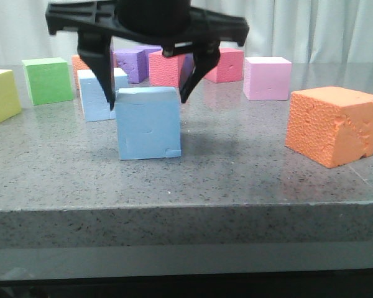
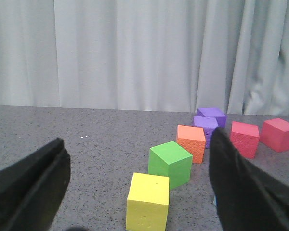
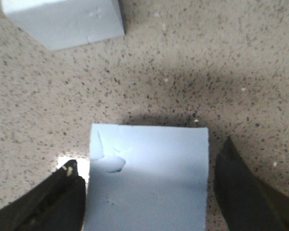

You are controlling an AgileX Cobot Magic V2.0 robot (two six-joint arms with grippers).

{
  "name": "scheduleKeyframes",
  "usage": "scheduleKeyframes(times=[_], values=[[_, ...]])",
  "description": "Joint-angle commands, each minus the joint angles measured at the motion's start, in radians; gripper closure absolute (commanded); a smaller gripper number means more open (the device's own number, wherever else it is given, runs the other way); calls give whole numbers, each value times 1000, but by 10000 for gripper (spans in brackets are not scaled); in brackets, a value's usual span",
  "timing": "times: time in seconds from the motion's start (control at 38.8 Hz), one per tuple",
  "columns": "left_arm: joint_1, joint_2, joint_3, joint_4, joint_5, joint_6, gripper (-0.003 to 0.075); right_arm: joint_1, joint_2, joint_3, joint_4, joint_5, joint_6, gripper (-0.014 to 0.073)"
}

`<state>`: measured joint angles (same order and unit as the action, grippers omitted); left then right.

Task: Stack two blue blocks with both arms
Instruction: 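Open the right gripper and raise it away from the placed cube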

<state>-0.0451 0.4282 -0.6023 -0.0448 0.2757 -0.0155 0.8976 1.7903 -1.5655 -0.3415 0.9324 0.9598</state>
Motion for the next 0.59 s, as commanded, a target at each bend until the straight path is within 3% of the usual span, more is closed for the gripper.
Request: scheduleKeyframes(times=[0.0, 0.21, 0.44, 0.57], values=[[0, 12, -36, -5, -74, -7, 154, 0, -85, -26, -35, -31, -1, 31], [0, 12, -36, -5, -74, -7, 154, 0, -162, -27, -67, -117, -1, 71], [0, 12, -36, -5, -74, -7, 154, -17, -233, -28, -88, -162, -1, 553], [0, 12, -36, -5, -74, -7, 155, -74, -275, -28, -89, -138, -1, 656]])
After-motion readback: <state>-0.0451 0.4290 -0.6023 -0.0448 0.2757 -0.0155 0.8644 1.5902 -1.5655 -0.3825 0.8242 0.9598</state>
